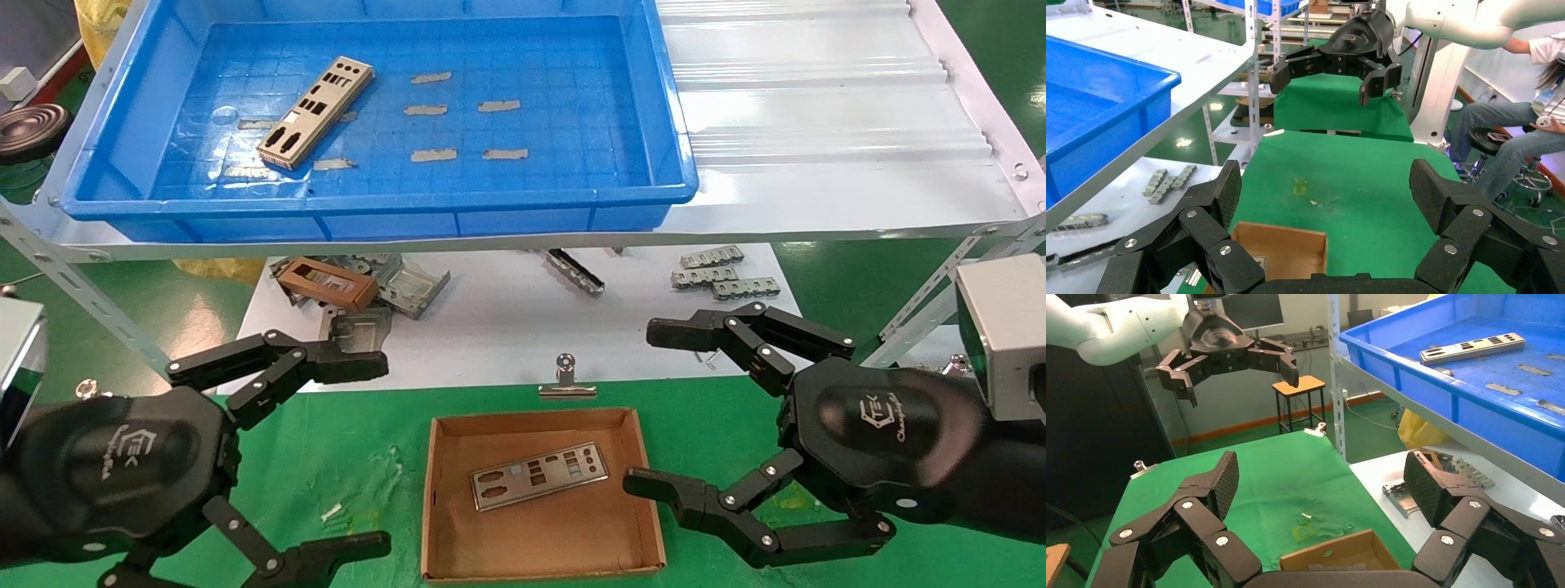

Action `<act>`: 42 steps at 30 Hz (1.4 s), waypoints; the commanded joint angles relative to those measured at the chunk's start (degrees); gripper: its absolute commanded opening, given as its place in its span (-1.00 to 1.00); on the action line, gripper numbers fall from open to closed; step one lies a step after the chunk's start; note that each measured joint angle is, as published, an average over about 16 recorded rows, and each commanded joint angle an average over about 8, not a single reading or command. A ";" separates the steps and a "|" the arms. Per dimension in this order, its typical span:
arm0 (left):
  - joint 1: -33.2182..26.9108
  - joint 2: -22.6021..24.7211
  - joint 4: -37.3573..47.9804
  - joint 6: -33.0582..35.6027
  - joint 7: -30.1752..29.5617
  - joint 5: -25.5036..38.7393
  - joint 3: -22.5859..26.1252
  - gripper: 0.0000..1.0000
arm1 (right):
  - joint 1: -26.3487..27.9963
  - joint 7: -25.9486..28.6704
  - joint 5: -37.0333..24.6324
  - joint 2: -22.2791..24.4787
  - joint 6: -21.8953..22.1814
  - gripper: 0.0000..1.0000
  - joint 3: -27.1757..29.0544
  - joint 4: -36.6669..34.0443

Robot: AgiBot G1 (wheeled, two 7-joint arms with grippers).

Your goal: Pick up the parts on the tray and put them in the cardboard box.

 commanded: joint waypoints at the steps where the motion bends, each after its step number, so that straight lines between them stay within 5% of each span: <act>1: -0.05 0.05 0.07 0.00 0.02 0.04 0.07 1.00 | 0.00 0.00 0.00 0.00 0.00 1.00 0.00 0.00; 42: -0.24 0.24 0.36 0.00 0.10 0.19 0.31 1.00 | 0.00 0.00 0.00 0.00 0.00 1.00 0.00 0.00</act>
